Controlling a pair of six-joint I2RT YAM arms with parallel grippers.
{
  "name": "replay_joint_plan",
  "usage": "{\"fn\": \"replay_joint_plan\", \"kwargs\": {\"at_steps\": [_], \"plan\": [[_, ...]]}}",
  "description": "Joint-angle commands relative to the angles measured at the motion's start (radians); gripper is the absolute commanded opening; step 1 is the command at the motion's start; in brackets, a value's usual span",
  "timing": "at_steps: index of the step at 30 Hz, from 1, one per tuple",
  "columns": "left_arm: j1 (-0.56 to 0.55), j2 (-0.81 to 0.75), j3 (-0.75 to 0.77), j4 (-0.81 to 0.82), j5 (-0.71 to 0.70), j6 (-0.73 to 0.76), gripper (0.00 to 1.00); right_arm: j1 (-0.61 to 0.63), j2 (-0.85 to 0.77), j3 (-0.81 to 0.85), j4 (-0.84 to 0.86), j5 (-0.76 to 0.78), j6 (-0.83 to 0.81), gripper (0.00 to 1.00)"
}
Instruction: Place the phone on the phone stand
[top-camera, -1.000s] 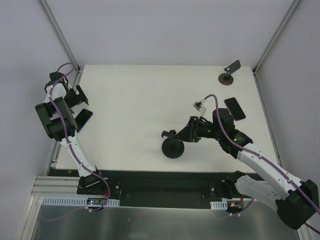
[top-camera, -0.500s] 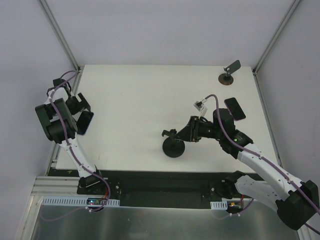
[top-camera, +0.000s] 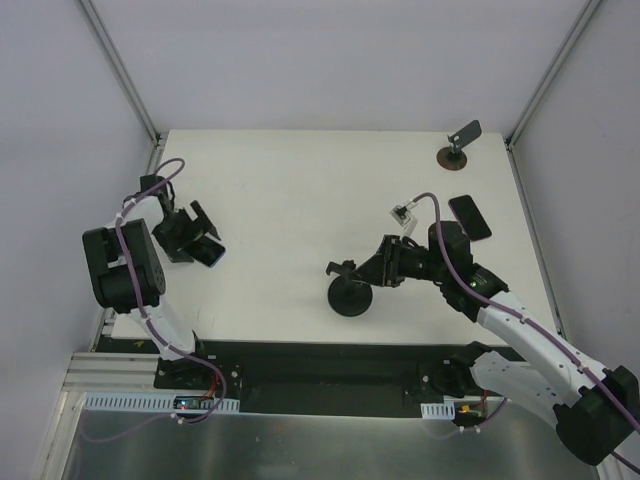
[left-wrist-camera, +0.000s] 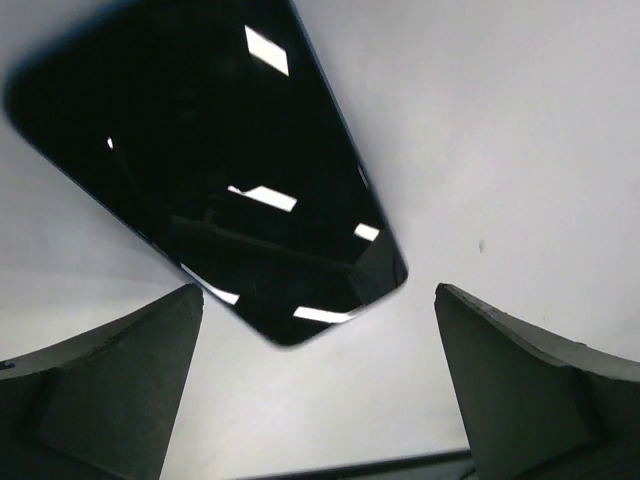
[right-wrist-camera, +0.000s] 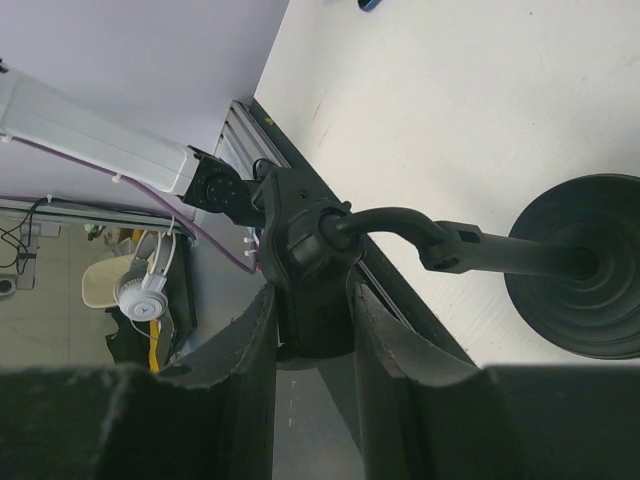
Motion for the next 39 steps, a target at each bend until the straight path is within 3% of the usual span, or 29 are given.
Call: {"fn": "replay_joint_plan", "kwargs": {"at_steps": [1, 5, 8, 13, 18, 24, 32, 39], "plan": [[-0.108, -0.149, -0.139, 0.098, 0.081, -0.134, 0.99, -0.008, -0.048, 0.006, 0.108, -0.005, -0.014, 0.01], [-0.169, -0.160, -0.138, 0.134, 0.156, -0.161, 0.99, -0.016, -0.057, -0.008, 0.109, 0.003, -0.014, 0.01], [-0.172, -0.209, -0.115, 0.115, 0.135, -0.118, 0.99, -0.024, -0.055, -0.013, 0.109, -0.008, -0.011, 0.01], [-0.146, -0.267, -0.121, 0.066, -0.018, -0.105, 0.99, -0.028, -0.063, -0.011, 0.108, -0.008, -0.014, 0.01], [-0.094, -0.240, -0.127, 0.078, 0.060, -0.116, 0.99, -0.033, -0.060, -0.007, 0.106, -0.009, -0.014, 0.01], [-0.092, -0.310, -0.294, 0.195, 0.063, -0.228, 0.99, -0.039, -0.072, -0.014, 0.105, 0.000, -0.015, 0.01], [-0.135, -0.191, -0.253, 0.305, 0.086, -0.260, 0.99, -0.045, -0.063, -0.011, 0.105, -0.011, -0.015, 0.01], [-0.166, -0.010, -0.071, 0.313, 0.141, -0.268, 0.99, -0.051, -0.069, -0.017, 0.097, -0.005, -0.017, 0.01]]}}
